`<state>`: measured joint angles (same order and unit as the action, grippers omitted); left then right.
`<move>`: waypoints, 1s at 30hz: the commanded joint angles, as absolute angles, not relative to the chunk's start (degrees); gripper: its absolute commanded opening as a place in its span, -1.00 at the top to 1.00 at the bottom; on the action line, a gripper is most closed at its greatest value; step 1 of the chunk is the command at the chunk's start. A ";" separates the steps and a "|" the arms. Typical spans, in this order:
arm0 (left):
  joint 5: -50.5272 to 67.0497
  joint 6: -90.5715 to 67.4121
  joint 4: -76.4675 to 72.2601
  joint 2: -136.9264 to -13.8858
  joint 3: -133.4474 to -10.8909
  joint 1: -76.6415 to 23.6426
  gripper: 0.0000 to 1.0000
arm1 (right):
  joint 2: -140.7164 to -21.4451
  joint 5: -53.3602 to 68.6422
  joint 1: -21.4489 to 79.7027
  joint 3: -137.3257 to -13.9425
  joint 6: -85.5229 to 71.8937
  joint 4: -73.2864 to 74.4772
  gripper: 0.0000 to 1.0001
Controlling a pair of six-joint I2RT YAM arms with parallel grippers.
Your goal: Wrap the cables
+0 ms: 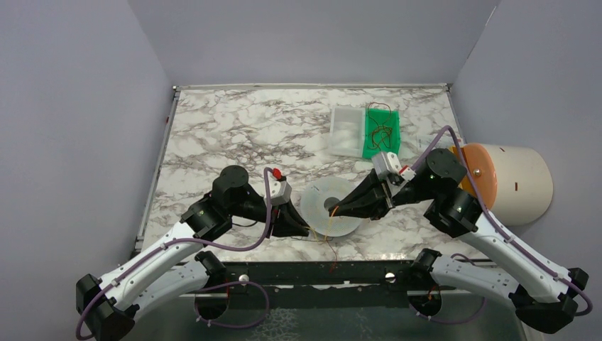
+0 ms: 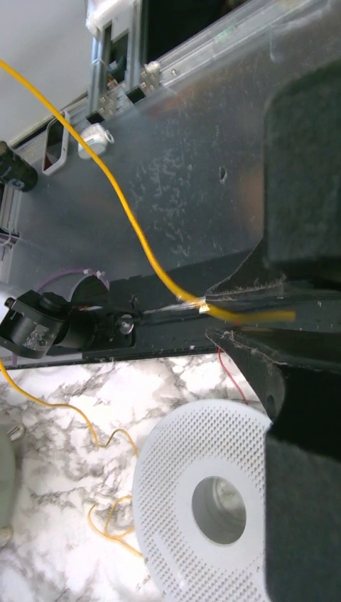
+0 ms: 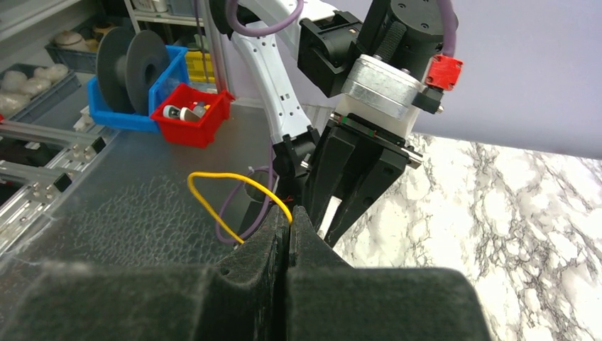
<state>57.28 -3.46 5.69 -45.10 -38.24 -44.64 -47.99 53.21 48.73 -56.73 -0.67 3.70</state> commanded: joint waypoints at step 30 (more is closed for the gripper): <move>48.35 -3.64 5.54 -41.68 -39.04 -44.74 1.00 | -43.94 -19.23 48.58 -40.65 -2.08 13.88 0.98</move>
<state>51.86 -2.92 6.98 -43.83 -38.22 -44.64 -44.25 -11.25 48.73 -43.27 -0.67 11.90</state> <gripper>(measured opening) 0.012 0.023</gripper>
